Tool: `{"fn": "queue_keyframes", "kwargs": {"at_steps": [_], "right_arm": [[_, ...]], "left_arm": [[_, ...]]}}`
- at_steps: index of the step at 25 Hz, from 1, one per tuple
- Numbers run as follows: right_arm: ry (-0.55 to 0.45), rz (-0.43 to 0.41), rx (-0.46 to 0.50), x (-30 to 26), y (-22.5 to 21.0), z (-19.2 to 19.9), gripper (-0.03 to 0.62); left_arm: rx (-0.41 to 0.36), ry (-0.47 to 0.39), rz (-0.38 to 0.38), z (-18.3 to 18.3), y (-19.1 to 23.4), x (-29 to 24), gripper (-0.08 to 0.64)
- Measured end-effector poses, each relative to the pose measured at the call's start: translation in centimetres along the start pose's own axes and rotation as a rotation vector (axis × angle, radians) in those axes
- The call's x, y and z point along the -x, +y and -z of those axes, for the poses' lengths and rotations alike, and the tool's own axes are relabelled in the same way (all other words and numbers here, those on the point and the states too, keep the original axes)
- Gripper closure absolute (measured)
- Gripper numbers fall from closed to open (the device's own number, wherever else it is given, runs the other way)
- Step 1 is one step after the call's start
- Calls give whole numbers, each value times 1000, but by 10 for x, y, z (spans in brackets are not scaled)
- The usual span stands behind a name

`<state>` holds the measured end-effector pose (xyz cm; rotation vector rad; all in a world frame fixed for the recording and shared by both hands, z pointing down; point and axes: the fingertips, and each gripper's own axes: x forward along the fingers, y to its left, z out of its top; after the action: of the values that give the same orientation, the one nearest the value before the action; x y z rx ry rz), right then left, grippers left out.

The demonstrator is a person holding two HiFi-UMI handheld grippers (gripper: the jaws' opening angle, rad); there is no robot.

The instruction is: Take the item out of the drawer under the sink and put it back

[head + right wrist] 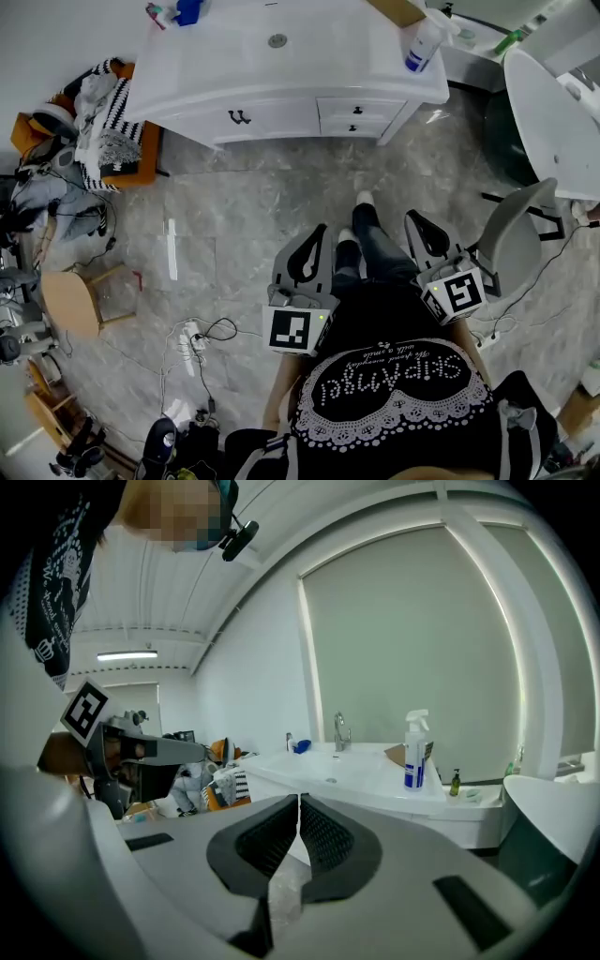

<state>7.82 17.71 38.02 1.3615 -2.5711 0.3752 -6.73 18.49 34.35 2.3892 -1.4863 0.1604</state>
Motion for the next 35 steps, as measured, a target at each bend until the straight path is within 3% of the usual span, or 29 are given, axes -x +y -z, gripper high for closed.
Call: {"fn": "queue_keyframes", "kwargs": {"at_steps": [6,11,16,22,29,35], "right_arm": [[21,-23,-18,-22,-19,1,572],[23,-37,-4,-42,-51,-6,572],[-23,-37,17,-63,-91,-26,572],[-64,-13,40,-79,-133,-47,572],[-48,17,33,-79,-164,-44,572],[-67,41,36,-84,-166,-52,572]], "left_arm": [[-23,81,-24,10,9,-20,557],[13,18,-50,-13,8,-58,555],[-55,25,-32,-26,4,-93,557],[-77,-2,-36,-48,5,-133,555],[-79,-38,-37,-59,2,-158,555],[-87,-42,-23,-65,13,-164,555]]}}
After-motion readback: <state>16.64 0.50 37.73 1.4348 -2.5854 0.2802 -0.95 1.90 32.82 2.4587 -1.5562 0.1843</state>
